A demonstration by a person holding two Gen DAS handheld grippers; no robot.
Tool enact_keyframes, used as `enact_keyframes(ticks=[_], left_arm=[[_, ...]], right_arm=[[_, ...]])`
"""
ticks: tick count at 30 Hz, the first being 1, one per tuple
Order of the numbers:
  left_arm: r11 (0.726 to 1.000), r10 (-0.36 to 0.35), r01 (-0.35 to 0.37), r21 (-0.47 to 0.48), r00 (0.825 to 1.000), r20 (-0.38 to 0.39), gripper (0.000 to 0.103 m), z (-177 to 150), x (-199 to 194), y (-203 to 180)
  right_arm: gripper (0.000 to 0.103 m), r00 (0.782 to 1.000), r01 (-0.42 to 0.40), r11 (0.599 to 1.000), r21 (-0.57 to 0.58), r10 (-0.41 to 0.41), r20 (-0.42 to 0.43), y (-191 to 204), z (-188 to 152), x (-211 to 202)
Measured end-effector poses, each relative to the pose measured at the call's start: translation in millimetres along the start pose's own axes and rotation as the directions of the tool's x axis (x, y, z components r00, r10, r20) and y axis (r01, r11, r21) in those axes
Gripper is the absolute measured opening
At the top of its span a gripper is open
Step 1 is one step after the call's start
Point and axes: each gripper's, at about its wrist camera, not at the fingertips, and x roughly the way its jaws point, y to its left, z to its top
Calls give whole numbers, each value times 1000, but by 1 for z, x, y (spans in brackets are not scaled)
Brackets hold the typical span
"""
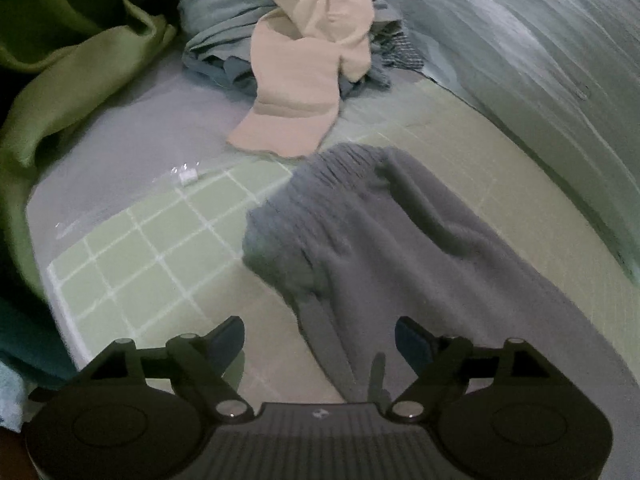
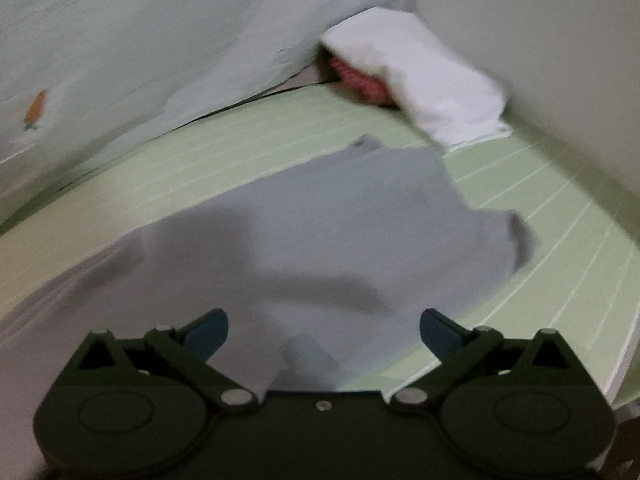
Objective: Fold clothes
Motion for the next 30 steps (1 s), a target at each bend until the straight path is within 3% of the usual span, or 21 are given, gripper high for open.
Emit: enact_keyframes(ticks=[6,12,15,17,20,25,30], left_arm=[[999,-18,17,-39,1000,-25,87,32,36,13],[1000,-23,23,-1,1000,-12,86,44,54,11],[999,-13,12,44,1000,14,71,45,57,4],[998,-7,5,67,1000,20,51,45,58,0],[996,-29,26,89,999,29,37,46,55,-8],[982,-74,51,182,989,126,30,45,28,-42],[939,-180,104,327,961,209,28,27,-11,-103]], right_arm=[[103,1000,-6,1000,-7,5,-16,45,-17,-16],[103,999,43,999,22,-43,-11,65,-28,-25],[103,998,62,998,31,-61,-29,71,-34,-28],[103,997,68,997,30,-67,-39,73,-36,-27],[103,998,51,998,35,-50,-30,72,-39,-29],[103,999,31,999,38,-30,-27,56,-39,-26],[103,1000,3,999,36,-3,-13,29,-29,-22]])
